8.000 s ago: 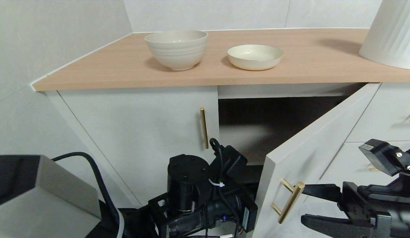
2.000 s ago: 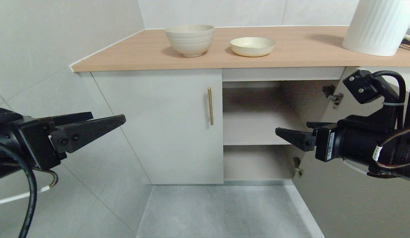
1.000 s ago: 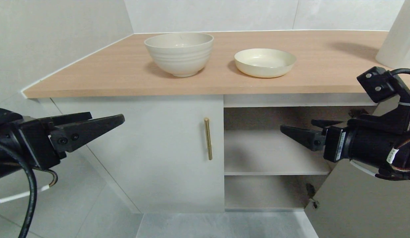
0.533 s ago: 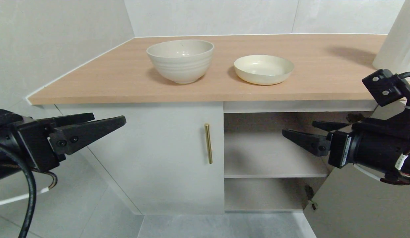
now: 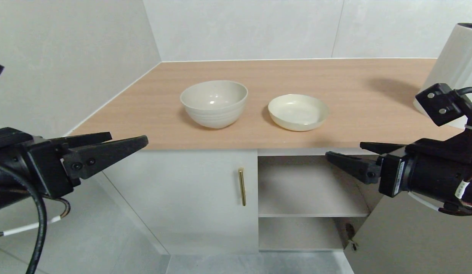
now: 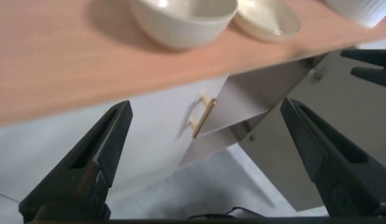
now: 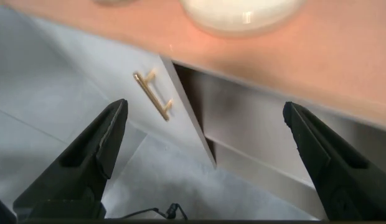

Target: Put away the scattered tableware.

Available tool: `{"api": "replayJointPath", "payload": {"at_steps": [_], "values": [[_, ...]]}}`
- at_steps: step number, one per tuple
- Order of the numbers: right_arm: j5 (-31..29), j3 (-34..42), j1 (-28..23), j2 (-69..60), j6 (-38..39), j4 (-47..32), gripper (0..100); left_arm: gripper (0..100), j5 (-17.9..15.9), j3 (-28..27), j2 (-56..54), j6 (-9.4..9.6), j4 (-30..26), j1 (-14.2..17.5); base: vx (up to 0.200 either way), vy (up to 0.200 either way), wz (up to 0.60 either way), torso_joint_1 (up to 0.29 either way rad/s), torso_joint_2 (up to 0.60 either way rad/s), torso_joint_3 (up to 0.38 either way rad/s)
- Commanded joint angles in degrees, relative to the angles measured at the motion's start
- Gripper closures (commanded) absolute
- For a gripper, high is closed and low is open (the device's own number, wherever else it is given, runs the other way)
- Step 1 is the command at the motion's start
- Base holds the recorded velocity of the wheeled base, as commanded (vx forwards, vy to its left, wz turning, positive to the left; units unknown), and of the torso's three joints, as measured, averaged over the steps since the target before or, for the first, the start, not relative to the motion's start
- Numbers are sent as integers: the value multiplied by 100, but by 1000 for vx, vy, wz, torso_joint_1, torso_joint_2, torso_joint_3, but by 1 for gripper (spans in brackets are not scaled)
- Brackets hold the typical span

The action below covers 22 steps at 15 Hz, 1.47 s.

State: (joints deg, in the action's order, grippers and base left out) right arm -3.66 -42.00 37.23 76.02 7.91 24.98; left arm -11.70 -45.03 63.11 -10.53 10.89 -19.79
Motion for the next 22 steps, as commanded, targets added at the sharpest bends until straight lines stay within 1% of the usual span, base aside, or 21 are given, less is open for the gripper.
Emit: {"api": "replayJointPath", "payload": {"at_steps": [1,4,7,8,9,10,11,12,13,14,15,17,18,19,20,22], "values": [[5,-2,4,18,0,-2,0,0,1,3,70,-1,1,1,0,0,0,183,-466,-286],[-3,-19,4,80,9,7,0,0,1,3,114,-1,1,-8,0,0,0,190,-469,-284],[-56,-133,-23,299,-9,227,0,0,1,-120,272,16,10,-8,0,0,0,71,-176,-100],[-56,-590,-207,510,-9,25,0,0,1,-463,518,16,-25,-8,0,0,0,22,-56,-22],[-56,-1346,-427,774,-9,-661,0,0,10,-911,834,7,-148,-8,0,0,0,0,0,0],[-74,-2005,-462,923,9,-1303,0,0,19,-1236,1010,7,-482,-8,0,0,0,0,0,0],[-74,-2278,-506,1011,26,-1610,0,0,54,-1421,1081,7,-755,-8,0,0,0,0,0,0],[-188,-2779,-550,1275,44,-2023,0,0,72,-1966,1256,-10,-1546,1,0,0,0,0,0,0],[-531,-2946,-550,1547,53,-2058,0,0,142,-2405,1485,-195,-2020,54,0,0,0,0,0,0],[-944,-2972,-550,1714,149,-2041,0,0,283,-2730,1696,-502,-2178,54,0,0,0,0,0,0],[-1102,-2963,-559,1890,483,-2041,0,0,581,-2932,1968,-766,-2196,45,0,0,0,0,0,0],[-1128,-3157,-691,2048,571,-2023,0,0,1355,-3108,2355,-986,-2178,10,0,0,0,0,0,0],[-1155,-3148,-691,2004,571,-2023,0,0,1733,-3161,2575,-1126,-2161,-52,0,0,0,0,0,0],[-1164,-3104,-691,1908,571,-2023,0,0,2014,-3284,2794,-1249,-2161,-61,0,0,0,0,0,0],[-1172,-3086,-691,1864,580,-2023,0,0,2120,-3337,2917,-1329,-2161,-96,0,0,0,0,0,0],[-1216,-2937,-691,1793,571,-2006,0,0,2137,-3363,3137,-1355,-2082,-131,0,0,0,0,0,0]]}}
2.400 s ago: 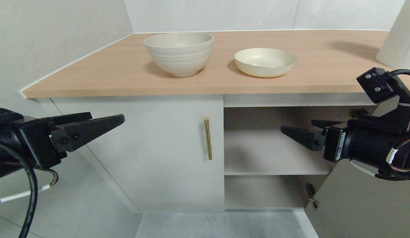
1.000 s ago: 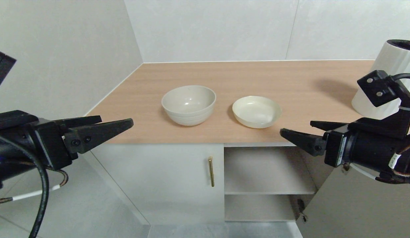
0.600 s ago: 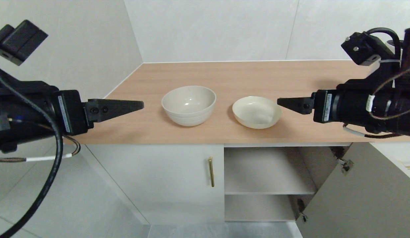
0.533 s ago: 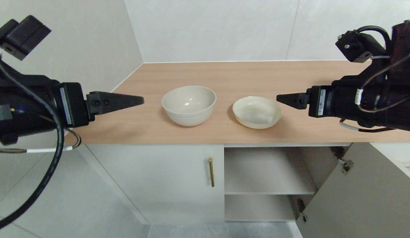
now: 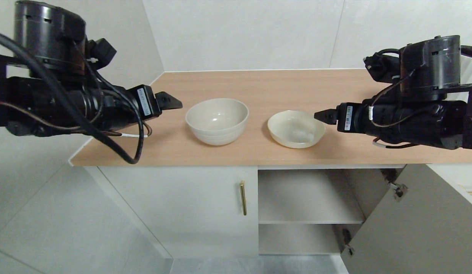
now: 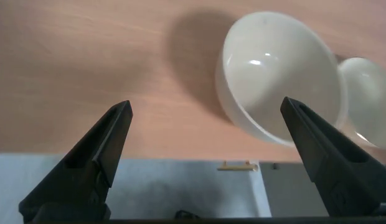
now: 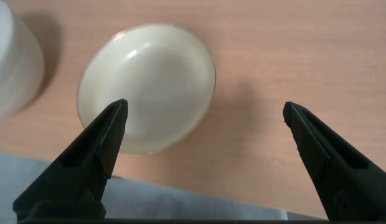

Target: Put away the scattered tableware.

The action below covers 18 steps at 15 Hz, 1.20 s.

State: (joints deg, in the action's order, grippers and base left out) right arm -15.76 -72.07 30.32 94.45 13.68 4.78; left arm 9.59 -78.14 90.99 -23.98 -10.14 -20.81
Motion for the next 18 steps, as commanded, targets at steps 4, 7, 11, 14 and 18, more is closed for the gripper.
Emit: {"api": "replayJointPath", "payload": {"at_steps": [4,7,11,14,18], "values": [[-15,97,9,-41,3,14,0,0,429,-52,859,-10,979,-213,0,0,0,0,0,0],[-32,97,9,-50,3,23,0,0,482,-34,1000,-2,1146,-310,0,0,0,0,0,0],[-146,106,9,-41,3,23,0,0,473,-52,1105,-2,1164,-327,0,0,0,0,0,0],[-146,114,9,-50,3,23,0,100,464,-61,1211,7,1164,-327,0,0,0,0,0,0],[-155,114,9,-67,3,23,0,100,491,-105,1211,-10,1199,-336,0,0,0,0,0,0]]}}
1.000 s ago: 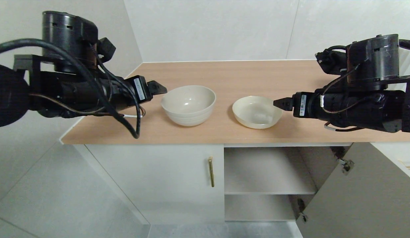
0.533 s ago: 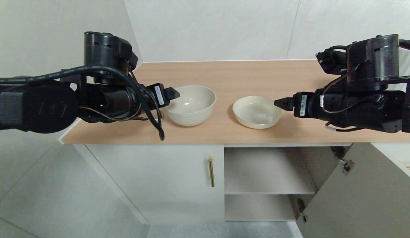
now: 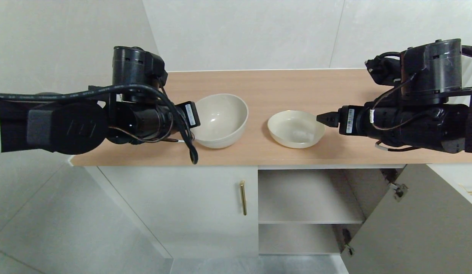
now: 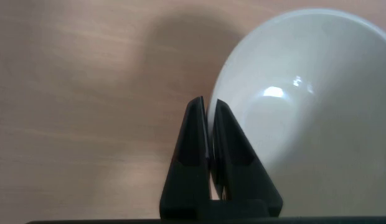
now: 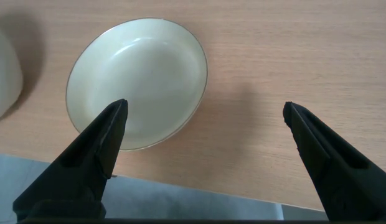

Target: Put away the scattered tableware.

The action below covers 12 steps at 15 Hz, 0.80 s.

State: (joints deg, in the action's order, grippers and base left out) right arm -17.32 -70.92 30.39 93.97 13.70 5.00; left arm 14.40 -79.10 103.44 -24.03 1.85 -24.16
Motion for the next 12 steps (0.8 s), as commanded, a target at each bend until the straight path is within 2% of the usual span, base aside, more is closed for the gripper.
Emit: {"api": "replayJointPath", "payload": {"at_steps": [1,3,5,8,12], "values": [[1,0,2,-19,1,1,0,100,63,27,-236,-5,-10,-89,0,0,0,0,0,0],[-43,-9,-7,34,-8,-8,0,100,151,308,-825,12,-10,-396,0,0,0,0,0,0],[-140,-18,-16,192,-17,-16,0,100,142,493,-1177,30,-10,-563,0,0,0,0,0,0],[-518,-79,-24,597,-17,1,0,100,142,616,-1247,109,-18,-563,0,0,0,0,0,0],[-553,-150,-95,825,1,107,0,100,142,642,-1291,118,-27,-581,0,0,0,0,0,0]]}}
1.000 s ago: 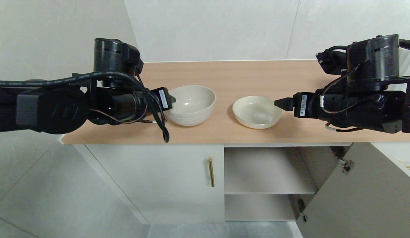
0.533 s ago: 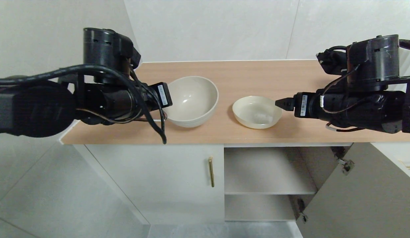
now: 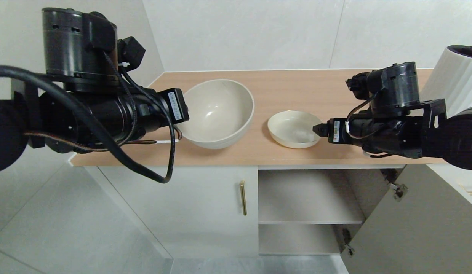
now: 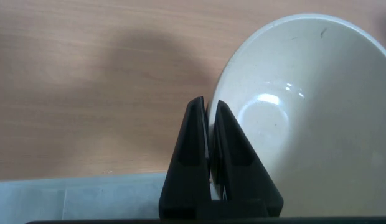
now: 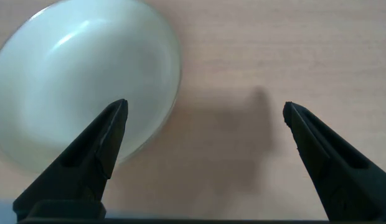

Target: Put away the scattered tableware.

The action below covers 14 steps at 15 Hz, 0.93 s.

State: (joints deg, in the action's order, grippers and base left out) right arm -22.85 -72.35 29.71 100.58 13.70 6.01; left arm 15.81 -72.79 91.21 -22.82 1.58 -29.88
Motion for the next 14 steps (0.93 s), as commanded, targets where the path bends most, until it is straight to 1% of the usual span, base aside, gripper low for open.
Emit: {"api": "replayJointPath", "payload": {"at_steps": [1,4,5,10,12,14], "values": [[-1,-7,-27,216,1,128,0,100,1,19,-68,32,0,-18,0,0,0,0,0,0],[-141,28,-27,313,-8,401,0,100,1,37,-77,41,0,-27,0,0,0,0,0,0],[-141,19,-27,321,1,410,100,100,1,37,-77,41,0,-27,0,0,0,0,0,0],[-124,-7,-27,436,18,480,100,100,1,37,-77,41,0,-27,0,0,0,0,0,0],[-115,19,-27,304,89,682,100,100,10,46,-68,32,17,-18,0,0,0,0,0,0],[17,46,-27,-21,265,638,100,100,1,186,-130,15,26,-18,0,0,0,0,0,0]]}}
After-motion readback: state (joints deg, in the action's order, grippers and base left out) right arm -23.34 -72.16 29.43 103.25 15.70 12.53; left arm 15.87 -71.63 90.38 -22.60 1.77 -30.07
